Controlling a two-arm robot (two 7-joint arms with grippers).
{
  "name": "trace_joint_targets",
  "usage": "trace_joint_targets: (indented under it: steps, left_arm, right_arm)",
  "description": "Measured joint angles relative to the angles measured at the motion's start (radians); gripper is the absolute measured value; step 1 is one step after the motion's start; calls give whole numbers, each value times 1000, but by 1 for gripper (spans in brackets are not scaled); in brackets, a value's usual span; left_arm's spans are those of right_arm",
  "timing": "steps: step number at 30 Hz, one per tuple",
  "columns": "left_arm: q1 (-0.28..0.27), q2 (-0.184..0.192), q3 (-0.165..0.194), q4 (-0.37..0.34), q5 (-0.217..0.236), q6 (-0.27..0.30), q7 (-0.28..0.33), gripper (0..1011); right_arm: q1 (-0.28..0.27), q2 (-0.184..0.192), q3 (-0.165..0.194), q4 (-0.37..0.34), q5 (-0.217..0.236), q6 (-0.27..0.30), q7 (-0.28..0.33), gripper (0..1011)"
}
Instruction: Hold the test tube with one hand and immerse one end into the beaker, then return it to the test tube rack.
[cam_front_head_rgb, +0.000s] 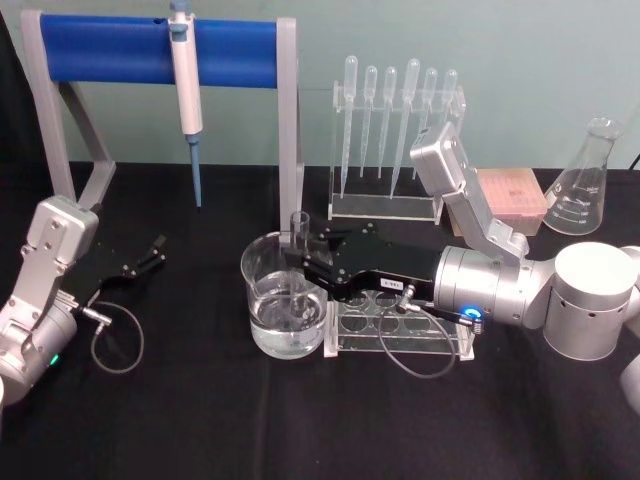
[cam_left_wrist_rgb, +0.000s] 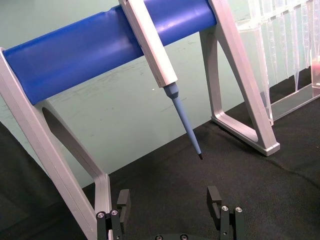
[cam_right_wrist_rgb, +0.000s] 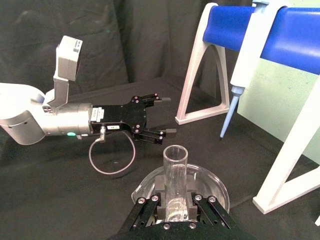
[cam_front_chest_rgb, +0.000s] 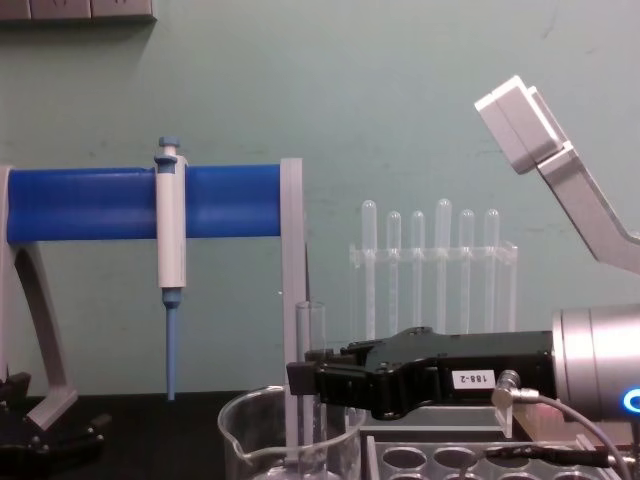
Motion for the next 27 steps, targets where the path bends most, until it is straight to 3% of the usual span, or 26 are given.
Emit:
trace_joint_targets:
  steps: [27]
  left_arm:
    - [0, 0, 0, 0, 0, 0, 0, 1000]
  right_arm:
    - [0, 0, 0, 0, 0, -1, -1, 222]
